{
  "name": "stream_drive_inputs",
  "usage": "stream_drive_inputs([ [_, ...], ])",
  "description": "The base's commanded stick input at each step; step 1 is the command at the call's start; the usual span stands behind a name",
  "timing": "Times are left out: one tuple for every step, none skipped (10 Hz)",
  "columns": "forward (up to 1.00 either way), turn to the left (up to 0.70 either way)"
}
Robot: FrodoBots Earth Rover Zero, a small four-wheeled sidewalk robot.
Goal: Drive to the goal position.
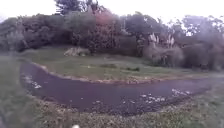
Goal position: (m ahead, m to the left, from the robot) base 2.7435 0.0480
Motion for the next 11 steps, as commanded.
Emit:
stream_drive_inputs([
  [0.45,0.0],
  [0.45,0.0],
  [0.45,0.0],
  [0.45,0.0],
  [0.45,0.0],
  [0.45,0.0],
  [0.45,0.0],
  [0.45,0.0],
  [0.45,0.0],
  [0.45,0.0],
  [0.45,0.0],
])
